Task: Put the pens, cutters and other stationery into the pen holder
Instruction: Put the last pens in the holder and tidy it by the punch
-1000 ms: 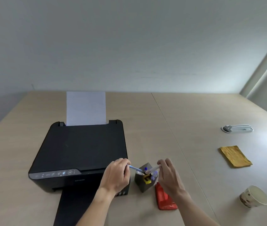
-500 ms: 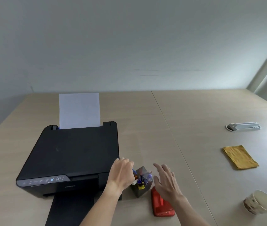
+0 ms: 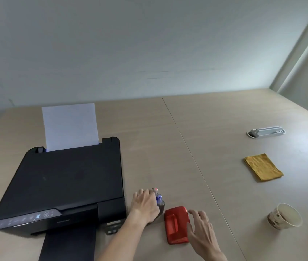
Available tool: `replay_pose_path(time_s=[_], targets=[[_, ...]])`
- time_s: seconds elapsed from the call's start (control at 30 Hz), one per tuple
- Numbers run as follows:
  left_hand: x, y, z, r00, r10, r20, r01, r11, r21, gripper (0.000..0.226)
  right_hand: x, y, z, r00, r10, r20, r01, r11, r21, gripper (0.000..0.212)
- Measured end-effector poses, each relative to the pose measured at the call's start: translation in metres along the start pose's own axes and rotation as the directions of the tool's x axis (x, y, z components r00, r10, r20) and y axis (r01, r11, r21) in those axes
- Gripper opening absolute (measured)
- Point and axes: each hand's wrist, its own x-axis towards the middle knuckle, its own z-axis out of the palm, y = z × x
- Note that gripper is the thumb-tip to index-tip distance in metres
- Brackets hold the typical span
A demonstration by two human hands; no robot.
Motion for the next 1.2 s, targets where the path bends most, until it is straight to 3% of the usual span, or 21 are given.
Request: replay_pose_path(time_s=[0.13, 0.23, 0.33, 0.47, 0.7, 0.87, 1.2], targets=[[-0.003, -0.004, -0.001, 0.998, -0.057, -0.028, 0.049, 0.976, -0.214, 0.031, -0.003, -0.005, 0.007, 1.0, 0.005, -0.011, -0.005, 0.999, 0.038, 0.047], [-0.005, -0.001, 0.004, 0.998, -0.056, -0.029, 0.051, 0.986, -0.157, 0.05, -0.004, -0.013, 0.015, 0.995, 0.095, -0.031, -0.091, 0.989, 0.115, 0.054], [-0.003, 0.007, 0.01, 0.997, -0.054, -0.052, 0.052, 0.998, -0.034, 0.07, 0.0, -0.017, 0.02, 0.993, 0.117, -0.028, -0.115, 0.99, 0.086, 0.062], [0.005, 0.011, 0.008, 0.995, -0.088, -0.056, 0.09, 0.995, 0.03, 0.054, 0.012, -0.011, 0.017, 0.999, 0.047, -0.022, -0.048, 0.998, -0.035, 0.061], [0.037, -0.003, -0.002, 0.987, -0.139, -0.077, 0.14, 0.99, 0.009, 0.054, 0.062, -0.011, 0.006, 0.999, 0.037, -0.029, -0.042, 0.978, -0.203, 0.064], [0.073, -0.022, -0.016, 0.989, -0.136, -0.059, 0.136, 0.991, -0.001, 0.056, 0.113, -0.022, 0.003, 1.0, -0.029, -0.003, 0.028, 0.966, -0.258, 0.06], [0.144, -0.055, -0.038, 0.987, -0.139, -0.082, 0.139, 0.99, -0.008, 0.049, 0.239, -0.076, 0.006, 0.95, -0.239, 0.199, 0.295, 0.897, -0.33, 0.055]])
